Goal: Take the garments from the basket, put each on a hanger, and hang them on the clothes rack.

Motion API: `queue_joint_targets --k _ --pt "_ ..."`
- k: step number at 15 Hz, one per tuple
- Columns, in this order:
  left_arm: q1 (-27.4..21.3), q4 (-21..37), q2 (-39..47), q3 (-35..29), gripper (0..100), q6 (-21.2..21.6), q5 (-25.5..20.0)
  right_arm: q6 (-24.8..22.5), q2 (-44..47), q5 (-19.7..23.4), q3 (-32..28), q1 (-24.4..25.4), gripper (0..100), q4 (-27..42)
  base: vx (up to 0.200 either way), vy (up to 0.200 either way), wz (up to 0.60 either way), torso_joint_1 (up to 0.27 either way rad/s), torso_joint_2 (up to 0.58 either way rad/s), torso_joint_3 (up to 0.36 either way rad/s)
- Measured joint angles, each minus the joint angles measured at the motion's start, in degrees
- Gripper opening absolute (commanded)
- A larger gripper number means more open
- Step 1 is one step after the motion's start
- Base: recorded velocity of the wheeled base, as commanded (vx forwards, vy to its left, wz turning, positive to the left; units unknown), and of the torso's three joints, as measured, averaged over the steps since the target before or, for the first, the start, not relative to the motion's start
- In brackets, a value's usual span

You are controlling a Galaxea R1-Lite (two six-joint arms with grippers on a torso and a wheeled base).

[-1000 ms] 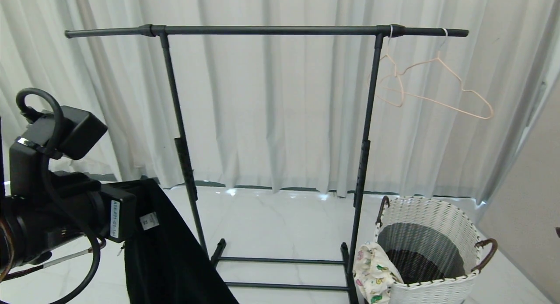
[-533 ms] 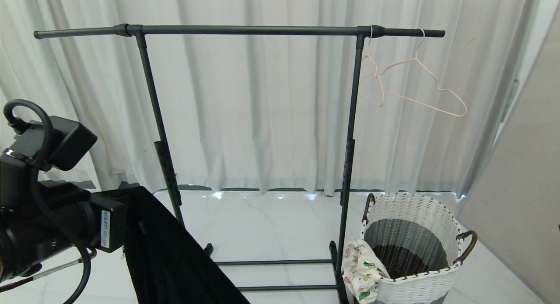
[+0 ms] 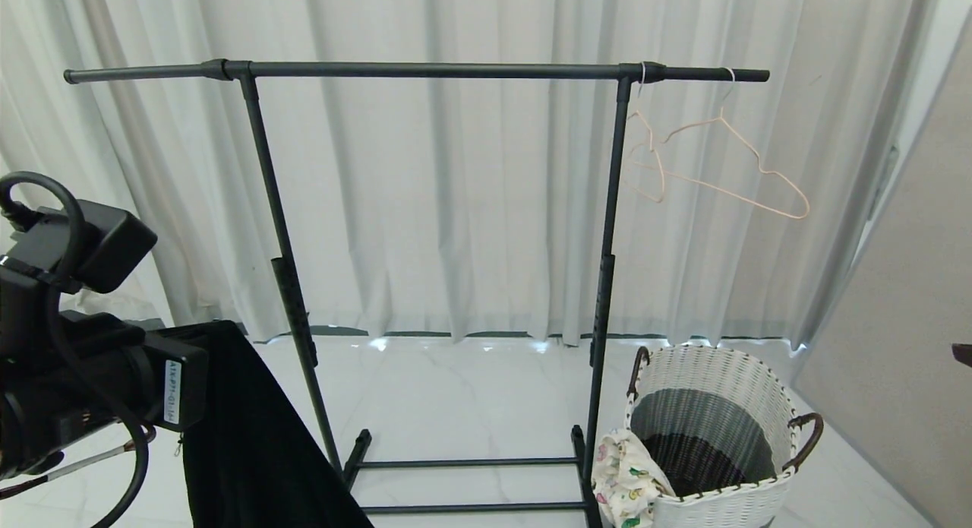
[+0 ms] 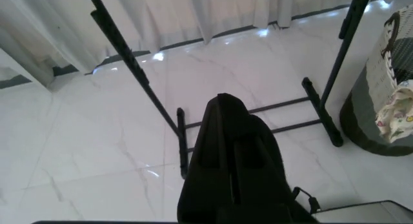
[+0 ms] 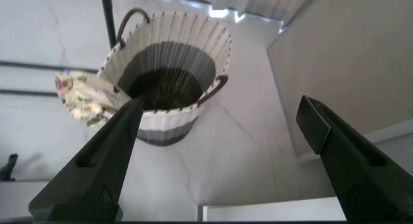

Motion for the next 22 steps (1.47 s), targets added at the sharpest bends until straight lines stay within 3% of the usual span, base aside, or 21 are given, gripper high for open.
queue_joint_targets --k 10,22 --pt "3.9 0.1 -2.1 2.4 0 0.6 1.8 -1.4 4.5 0.2 -3.1 -1.6 100 -3.2 0.0 0.0 0.0 0.19 -0.47 -0.283" --pt "4.0 0.0 -2.8 3.7 0 0.9 3.2 -1.5 6.8 0.3 -3.7 -1.6 100 -5.3 0.0 0.0 0.0 0.222 -0.48 -0.261"
